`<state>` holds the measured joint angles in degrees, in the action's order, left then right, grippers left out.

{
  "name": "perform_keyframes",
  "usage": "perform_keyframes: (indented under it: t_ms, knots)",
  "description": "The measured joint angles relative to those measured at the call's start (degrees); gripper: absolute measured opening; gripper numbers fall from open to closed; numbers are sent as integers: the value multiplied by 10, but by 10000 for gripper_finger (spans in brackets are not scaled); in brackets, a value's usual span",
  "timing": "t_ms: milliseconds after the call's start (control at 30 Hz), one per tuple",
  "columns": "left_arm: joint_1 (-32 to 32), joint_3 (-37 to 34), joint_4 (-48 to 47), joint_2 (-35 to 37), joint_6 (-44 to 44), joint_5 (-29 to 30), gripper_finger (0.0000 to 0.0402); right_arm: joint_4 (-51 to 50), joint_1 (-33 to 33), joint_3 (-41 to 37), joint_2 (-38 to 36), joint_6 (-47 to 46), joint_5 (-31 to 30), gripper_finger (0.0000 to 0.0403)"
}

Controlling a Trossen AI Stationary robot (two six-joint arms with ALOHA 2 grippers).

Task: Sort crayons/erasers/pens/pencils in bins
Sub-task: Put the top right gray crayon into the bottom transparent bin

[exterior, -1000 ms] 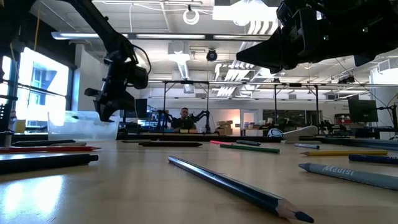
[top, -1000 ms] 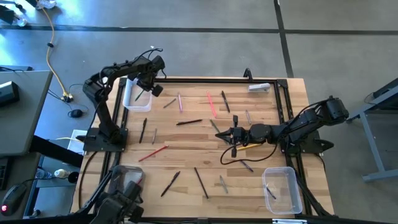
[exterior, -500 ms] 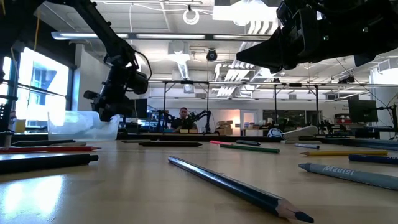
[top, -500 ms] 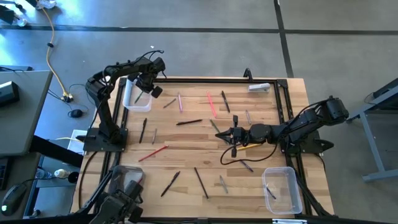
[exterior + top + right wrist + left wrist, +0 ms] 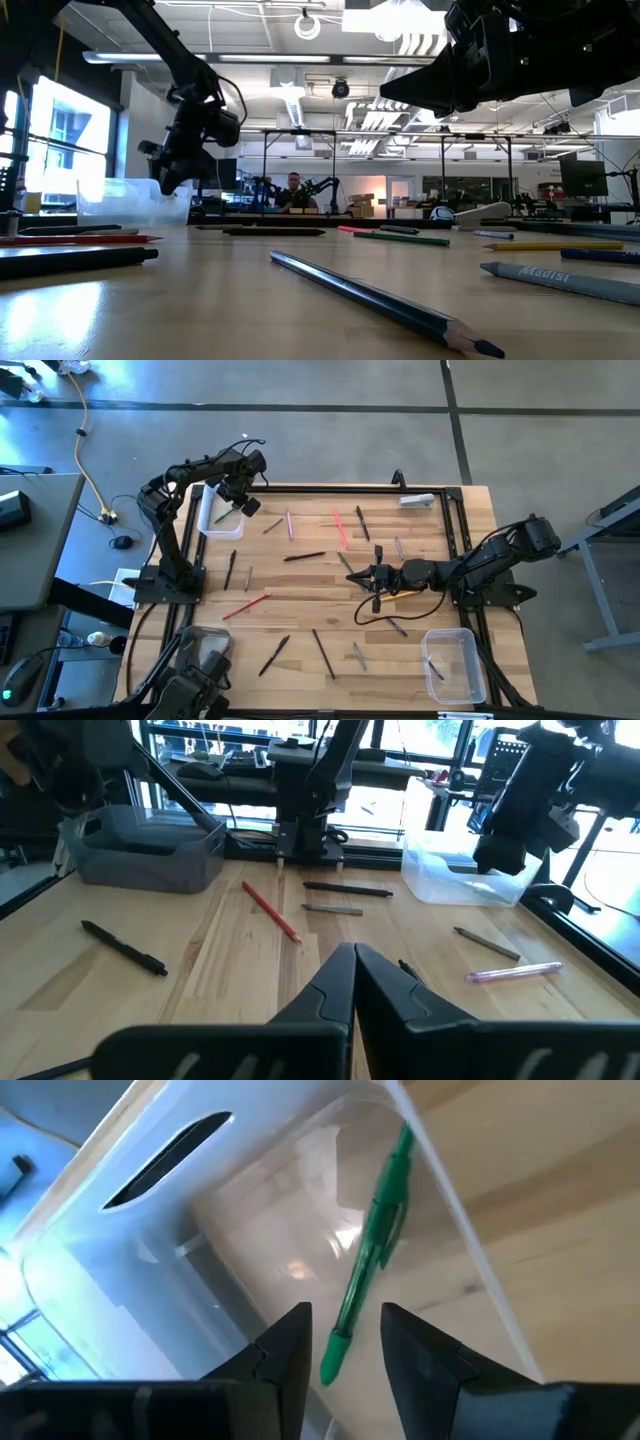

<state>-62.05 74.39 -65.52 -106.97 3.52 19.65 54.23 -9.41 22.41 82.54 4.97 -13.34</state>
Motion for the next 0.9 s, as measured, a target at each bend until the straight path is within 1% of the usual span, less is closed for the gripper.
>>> perform_keyframes:
  t_ms: [67, 167, 300, 367, 467, 533, 600, 767, 900]
  knots:
    - [7, 0, -6, 15, -15, 0, 101, 0, 0, 0, 0, 0, 0, 0]
    - [21, -5, -4, 49, -32, 6, 77, 0, 0, 0, 0, 0, 0, 0]
    - [51, -5, 10, 115, -38, 46, 40, 0, 0, 0, 0, 0, 0, 0]
    - [71, -6, 31, 155, -42, 38, 24, 0, 0, 0, 0, 0, 0, 0]
    - [104, -28, 105, 226, -72, -28, 6, 0, 0, 0, 0, 0, 0, 0]
    - [126, -61, 162, 277, -88, -93, 2, 0, 0, 0, 0, 0, 0, 0]
    - [150, -100, 216, 325, -83, -142, 3, 0, 0, 0, 0, 0, -1, 0]
    - [226, -217, 340, 437, -73, -194, 4, -3, 0, 0, 0, -1, -23, 0]
    - [288, -330, 463, 511, -61, -238, 1, -15, 4, 0, 0, -24, -31, 0]
